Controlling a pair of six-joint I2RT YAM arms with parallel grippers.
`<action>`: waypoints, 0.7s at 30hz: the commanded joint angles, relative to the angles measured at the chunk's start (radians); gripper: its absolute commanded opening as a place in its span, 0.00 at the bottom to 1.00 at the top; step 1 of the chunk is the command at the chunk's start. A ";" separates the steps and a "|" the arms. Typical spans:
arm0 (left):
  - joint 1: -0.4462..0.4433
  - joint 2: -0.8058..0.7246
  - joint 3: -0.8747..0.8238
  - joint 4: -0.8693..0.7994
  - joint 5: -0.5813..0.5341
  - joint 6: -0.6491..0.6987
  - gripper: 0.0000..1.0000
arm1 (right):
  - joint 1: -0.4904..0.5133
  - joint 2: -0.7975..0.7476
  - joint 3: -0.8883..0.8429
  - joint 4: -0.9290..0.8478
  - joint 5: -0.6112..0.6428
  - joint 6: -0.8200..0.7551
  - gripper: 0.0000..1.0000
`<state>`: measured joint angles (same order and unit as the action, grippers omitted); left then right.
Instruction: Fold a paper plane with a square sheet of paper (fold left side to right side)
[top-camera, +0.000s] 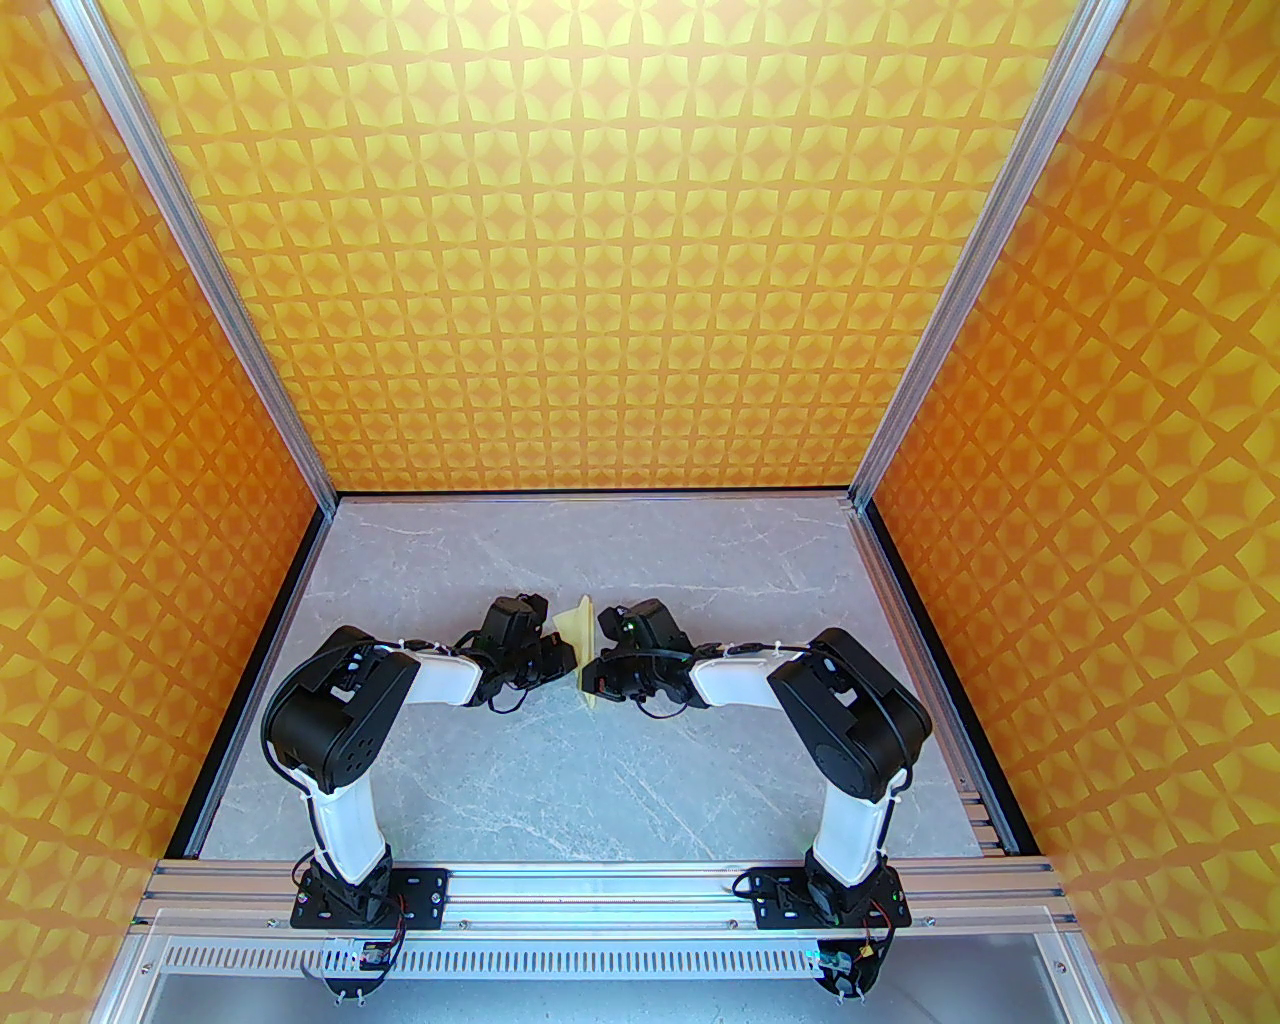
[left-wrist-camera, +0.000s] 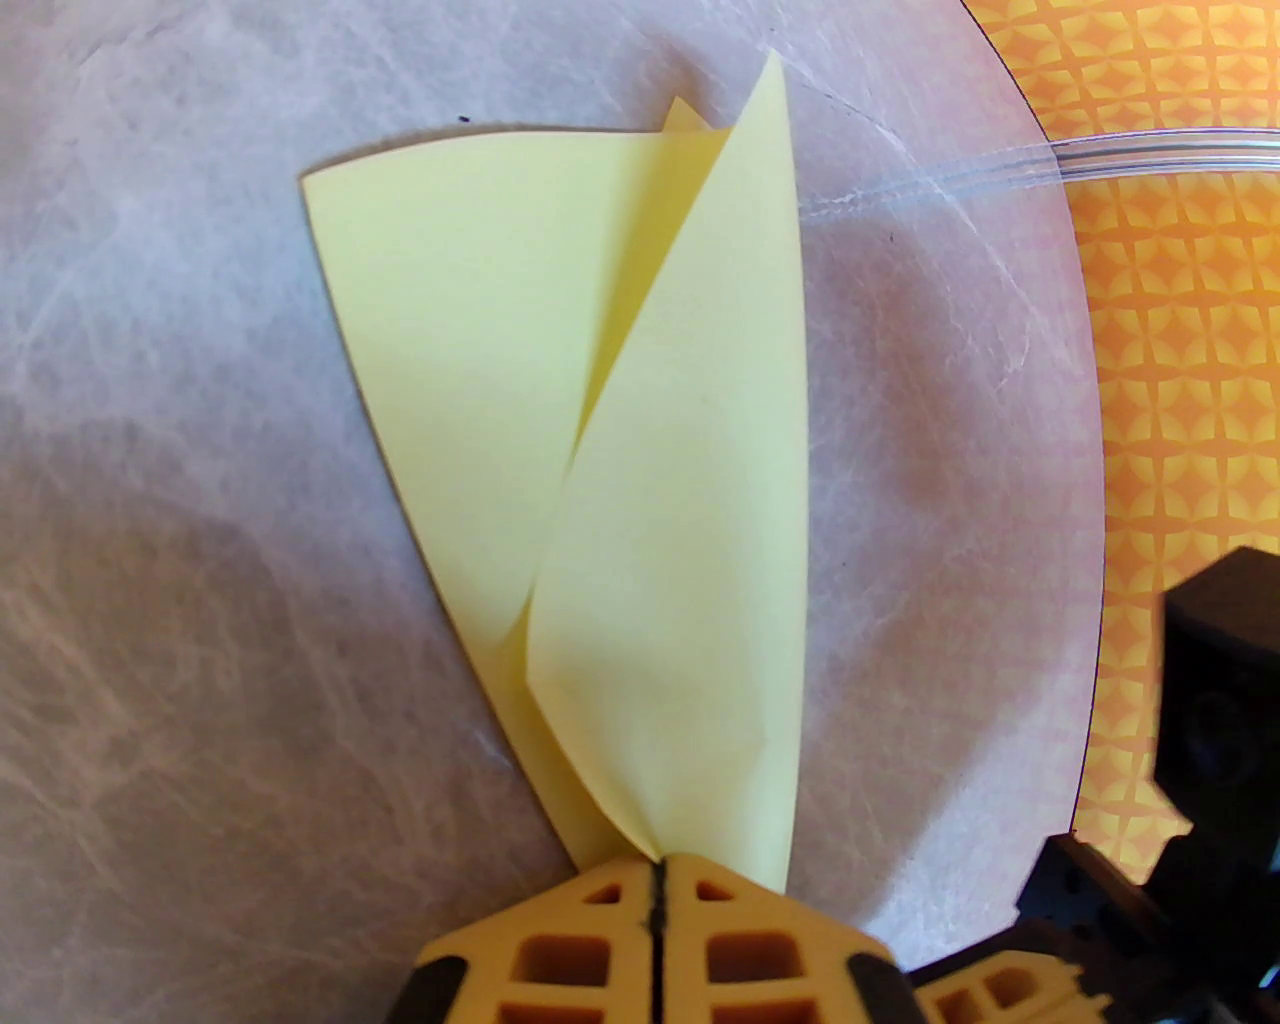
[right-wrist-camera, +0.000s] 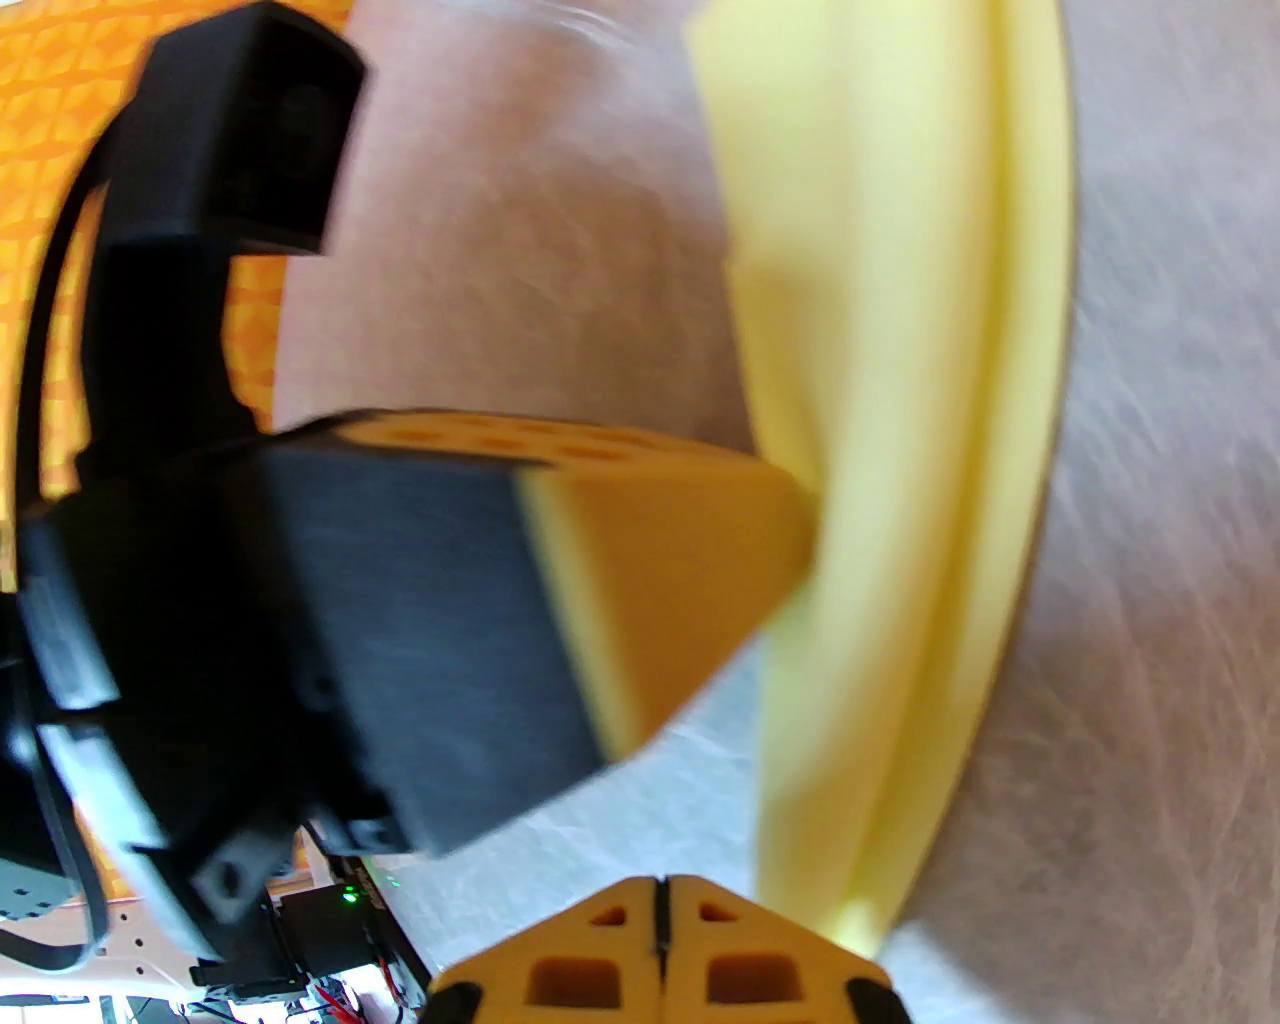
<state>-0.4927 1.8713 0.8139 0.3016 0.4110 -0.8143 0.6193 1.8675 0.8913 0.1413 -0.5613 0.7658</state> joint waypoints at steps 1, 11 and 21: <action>-0.003 0.032 0.018 -0.010 -0.001 0.000 0.05 | -0.003 0.021 0.014 -0.054 0.000 -0.033 0.02; -0.007 0.036 0.021 -0.010 0.000 -0.002 0.05 | -0.003 0.026 0.010 -0.111 0.042 -0.074 0.02; -0.009 0.044 0.029 -0.014 0.000 -0.002 0.05 | -0.003 0.035 0.009 -0.225 0.100 -0.120 0.00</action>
<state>-0.4953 1.8740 0.8162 0.3016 0.4145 -0.8143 0.6193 1.8778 0.9100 0.0296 -0.5148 0.6765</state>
